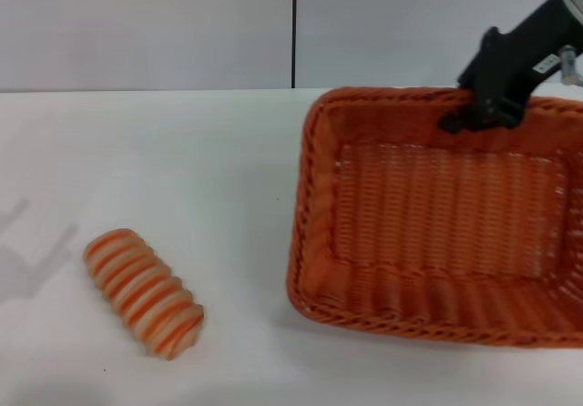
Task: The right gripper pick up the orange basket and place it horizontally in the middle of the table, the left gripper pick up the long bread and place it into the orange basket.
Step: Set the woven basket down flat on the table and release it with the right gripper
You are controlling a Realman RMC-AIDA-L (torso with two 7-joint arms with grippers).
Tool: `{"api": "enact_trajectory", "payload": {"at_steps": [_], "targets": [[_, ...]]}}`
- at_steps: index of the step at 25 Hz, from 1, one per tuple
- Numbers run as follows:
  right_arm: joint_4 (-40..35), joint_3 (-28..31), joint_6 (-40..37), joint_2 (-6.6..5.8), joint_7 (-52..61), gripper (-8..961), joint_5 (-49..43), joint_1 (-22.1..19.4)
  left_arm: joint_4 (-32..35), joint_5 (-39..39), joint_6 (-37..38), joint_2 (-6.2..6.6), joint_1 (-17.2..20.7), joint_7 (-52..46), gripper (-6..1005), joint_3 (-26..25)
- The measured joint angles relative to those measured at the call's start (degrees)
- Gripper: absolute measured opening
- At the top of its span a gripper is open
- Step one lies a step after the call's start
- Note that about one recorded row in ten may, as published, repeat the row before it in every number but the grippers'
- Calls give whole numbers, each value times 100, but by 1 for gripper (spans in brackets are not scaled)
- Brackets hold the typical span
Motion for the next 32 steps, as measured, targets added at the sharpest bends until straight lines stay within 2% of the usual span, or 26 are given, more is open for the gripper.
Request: {"api": "enact_trajectory", "payload": {"at_steps": [5,11,20,24,29,32], "targets": [[61,10,261,25,-354,183,437,11,-122,1,189,-4,179,288,830,-28],[605,5,545,28,-690,190,741,192,-234,2,316,-9,382,368,830,-97],[1053,-65,771,221,-966,201,707,400,-330,2,410,-7,496,427,830,-179],[1089,-69,908,289,-996,206,601,404,-360,-30,415,-4,504,445,830,-192],[1002,-87,1208,438,-1113,212,583,271,-361,-40,415,-2,499,445,830,-192],[1009,-178,1364,455,-1168,216,616,233,-362,-42,400,-1,489,445,830,-192]]}}
